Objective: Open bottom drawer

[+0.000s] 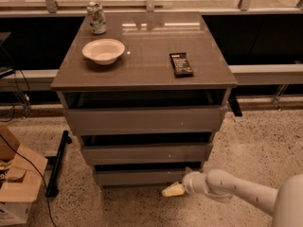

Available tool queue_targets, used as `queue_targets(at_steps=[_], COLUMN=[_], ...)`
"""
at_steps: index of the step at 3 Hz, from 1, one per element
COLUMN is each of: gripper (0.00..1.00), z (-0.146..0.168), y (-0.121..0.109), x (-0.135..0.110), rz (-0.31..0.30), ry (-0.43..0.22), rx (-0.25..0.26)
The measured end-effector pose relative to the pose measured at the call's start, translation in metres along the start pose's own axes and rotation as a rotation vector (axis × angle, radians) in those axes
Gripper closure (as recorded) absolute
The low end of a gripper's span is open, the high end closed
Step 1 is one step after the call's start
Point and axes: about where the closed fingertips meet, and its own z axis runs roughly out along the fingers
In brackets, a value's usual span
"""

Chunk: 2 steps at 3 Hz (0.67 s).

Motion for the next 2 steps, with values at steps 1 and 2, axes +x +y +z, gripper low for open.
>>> queue_targets(at_steps=[1,2], gripper=[0.00,0.00], z=[0.017,0.035], y=[-0.016,-0.030], x=[-0.004,-0.007], rz=[0.003,0.007], ry=[-0.020,-0.020], rx=[0.016,0.005])
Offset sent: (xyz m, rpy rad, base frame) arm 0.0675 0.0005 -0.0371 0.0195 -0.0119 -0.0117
